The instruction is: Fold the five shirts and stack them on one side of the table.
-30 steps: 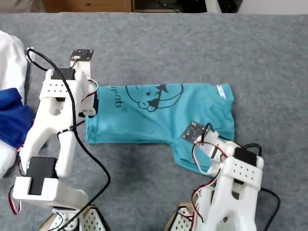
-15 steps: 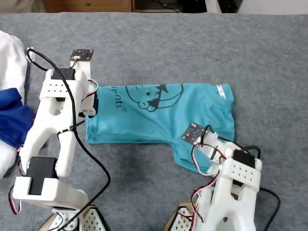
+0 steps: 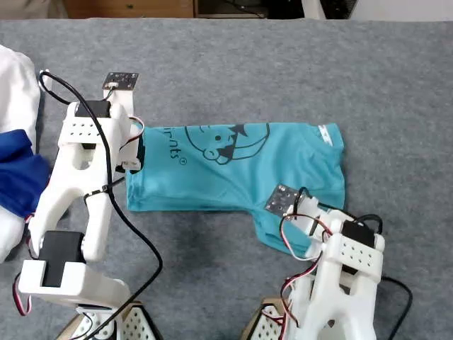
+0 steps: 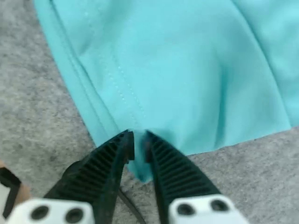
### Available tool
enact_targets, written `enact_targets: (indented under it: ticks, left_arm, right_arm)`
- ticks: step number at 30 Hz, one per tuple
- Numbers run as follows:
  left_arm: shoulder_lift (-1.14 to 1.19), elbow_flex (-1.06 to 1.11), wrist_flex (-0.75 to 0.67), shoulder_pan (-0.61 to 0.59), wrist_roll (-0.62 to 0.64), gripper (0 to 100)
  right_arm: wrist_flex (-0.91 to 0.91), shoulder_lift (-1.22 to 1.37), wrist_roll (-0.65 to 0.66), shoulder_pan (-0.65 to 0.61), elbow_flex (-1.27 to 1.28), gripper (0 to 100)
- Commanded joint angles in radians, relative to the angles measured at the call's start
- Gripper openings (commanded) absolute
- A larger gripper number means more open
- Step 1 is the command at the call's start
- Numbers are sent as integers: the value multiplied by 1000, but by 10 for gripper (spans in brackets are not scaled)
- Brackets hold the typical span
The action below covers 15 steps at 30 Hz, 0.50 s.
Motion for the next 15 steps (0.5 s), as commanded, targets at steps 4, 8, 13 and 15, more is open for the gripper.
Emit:
enact_targets:
  ticks: [4, 8, 13, 15]
  left_arm:
    - [-7, -14, 9, 2, 2, 67]
    - [-7, -14, 9, 2, 2, 67]
    - [-7, -14, 9, 0, 2, 67]
    - [-7, -14, 9, 0, 2, 67]
  right_arm:
    - [-9, -7, 29, -28, 5, 96]
    - [-12, -7, 29, -54, 24, 95]
    - [-64, -7, 29, -47, 59, 94]
    - [-84, -7, 29, -47, 77, 87]
